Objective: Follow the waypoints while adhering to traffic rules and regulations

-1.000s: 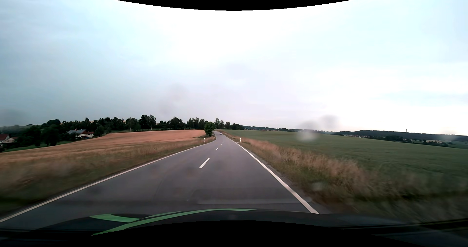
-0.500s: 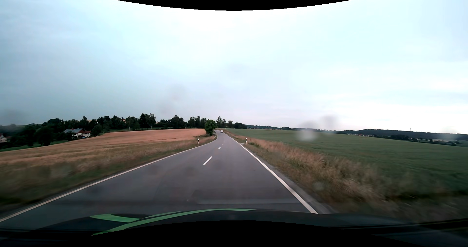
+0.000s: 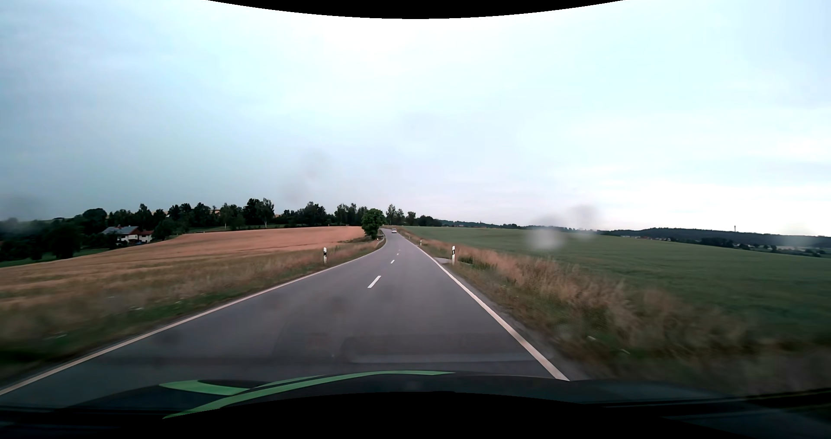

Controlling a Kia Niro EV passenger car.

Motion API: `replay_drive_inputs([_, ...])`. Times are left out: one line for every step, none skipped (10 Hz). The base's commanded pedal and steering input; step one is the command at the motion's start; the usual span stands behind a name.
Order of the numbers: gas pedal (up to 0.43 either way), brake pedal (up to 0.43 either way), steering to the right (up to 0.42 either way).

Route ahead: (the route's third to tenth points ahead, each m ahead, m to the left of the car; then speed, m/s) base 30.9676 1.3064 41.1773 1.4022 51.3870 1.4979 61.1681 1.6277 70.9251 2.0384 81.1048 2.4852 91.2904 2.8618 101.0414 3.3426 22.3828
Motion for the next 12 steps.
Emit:
replay_drive_inputs([0.110,0.000,-0.004])
replay_drive_inputs([0.110,0.000,-0.004])
replay_drive_inputs([0.110,0.000,-0.004])
replay_drive_inputs([0.110,0.000,-0.004])
replay_drive_inputs([0.110,0.000,-0.004])
replay_drive_inputs([0.110,0.000,-0.004])
replay_drive_inputs([0.110,0.000,-0.003])
replay_drive_inputs([0.110,0.000,-0.004])
replay_drive_inputs([0.110,0.000,-0.003])
replay_drive_inputs([0.110,0.000,-0.003])
replay_drive_inputs([0.110,0.000,-0.002])
replay_drive_inputs([0.110,0.000,-0.001])
